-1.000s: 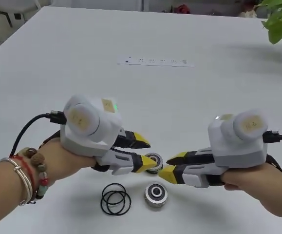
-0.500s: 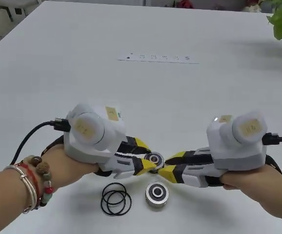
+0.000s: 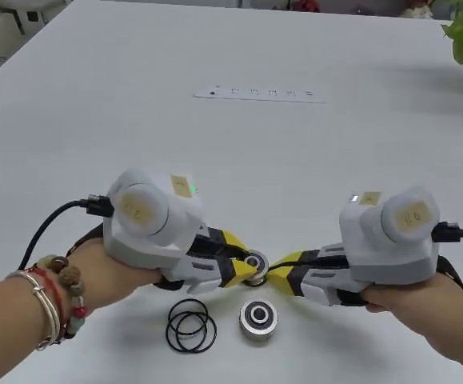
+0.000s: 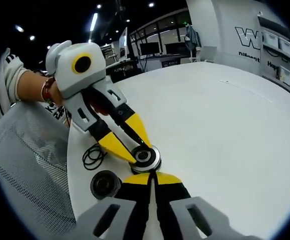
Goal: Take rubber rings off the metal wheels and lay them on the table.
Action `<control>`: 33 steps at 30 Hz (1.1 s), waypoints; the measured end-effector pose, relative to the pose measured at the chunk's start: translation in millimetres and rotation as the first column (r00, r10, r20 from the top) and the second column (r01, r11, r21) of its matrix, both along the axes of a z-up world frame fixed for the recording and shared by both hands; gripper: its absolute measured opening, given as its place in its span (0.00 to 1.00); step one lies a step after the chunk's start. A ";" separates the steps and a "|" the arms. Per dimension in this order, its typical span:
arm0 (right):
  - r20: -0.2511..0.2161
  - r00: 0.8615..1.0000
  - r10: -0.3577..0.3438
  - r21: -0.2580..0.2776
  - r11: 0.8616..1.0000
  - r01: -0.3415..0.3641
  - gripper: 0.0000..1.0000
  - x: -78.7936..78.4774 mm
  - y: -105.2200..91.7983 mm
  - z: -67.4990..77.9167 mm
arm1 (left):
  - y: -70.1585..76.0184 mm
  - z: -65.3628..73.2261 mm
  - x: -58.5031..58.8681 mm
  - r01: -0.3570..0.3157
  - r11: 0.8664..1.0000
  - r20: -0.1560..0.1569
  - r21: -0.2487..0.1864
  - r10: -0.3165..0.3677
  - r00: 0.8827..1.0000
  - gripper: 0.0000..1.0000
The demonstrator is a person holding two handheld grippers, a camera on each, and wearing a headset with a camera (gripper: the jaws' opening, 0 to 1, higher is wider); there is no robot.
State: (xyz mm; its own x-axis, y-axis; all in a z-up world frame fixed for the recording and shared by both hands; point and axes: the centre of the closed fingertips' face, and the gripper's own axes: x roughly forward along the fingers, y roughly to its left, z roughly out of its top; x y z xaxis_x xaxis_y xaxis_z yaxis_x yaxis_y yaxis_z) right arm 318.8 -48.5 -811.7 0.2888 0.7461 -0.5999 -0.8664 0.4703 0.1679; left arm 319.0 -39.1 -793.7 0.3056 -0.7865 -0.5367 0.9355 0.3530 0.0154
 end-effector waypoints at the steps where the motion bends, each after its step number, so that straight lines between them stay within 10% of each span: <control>1: -0.022 1.000 -0.022 0.006 1.000 0.022 0.00 -0.1 -0.2 -0.2 | 0.0 0.0 0.1 0.003 1.000 0.005 0.003 -0.003 1.000 0.14; 8: -0.100 0.990 -0.096 0.057 0.993 0.102 0.00 2.5 -5.0 3.9 | 0.2 -0.2 0.8 0.010 1.000 0.025 0.016 -0.010 1.000 0.14; 13: -0.237 0.955 -0.177 0.142 0.966 0.214 0.00 4.3 -5.8 7.1 | 0.1 -0.2 1.3 0.012 1.000 0.028 0.016 -0.013 1.000 0.14; 33: -0.213 0.960 -0.179 0.123 0.970 0.208 0.00 2.6 3.2 18.2 | -0.3 0.1 -0.1 0.007 1.000 0.053 0.026 -0.008 0.999 0.13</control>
State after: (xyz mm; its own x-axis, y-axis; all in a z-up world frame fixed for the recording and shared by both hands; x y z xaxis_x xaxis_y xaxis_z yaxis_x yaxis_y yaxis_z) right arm 321.4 -45.3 -793.5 0.3217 0.7698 -0.5513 -0.7030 0.5843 0.4055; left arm 318.9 -39.4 -793.7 0.3286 -0.7750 -0.5398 0.9357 0.3449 0.0745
